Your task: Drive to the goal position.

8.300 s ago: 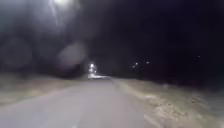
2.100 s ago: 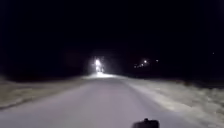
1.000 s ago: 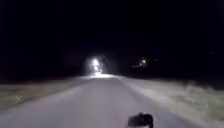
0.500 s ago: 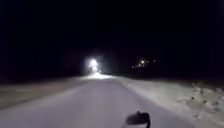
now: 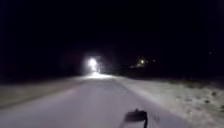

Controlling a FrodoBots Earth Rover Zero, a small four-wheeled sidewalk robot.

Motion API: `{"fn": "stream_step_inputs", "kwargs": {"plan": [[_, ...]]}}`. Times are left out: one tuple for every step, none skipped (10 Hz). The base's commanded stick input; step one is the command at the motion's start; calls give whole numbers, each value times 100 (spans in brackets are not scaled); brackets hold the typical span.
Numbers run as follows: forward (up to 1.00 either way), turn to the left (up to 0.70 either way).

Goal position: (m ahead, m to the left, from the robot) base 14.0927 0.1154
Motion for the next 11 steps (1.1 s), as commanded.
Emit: {"fn": "stream_step_inputs", "kwargs": {"plan": [[100,0],[100,0],[100,0],[100,0],[100,0],[100,0],[100,0],[100,0],[100,0],[100,0],[100,0]]}}
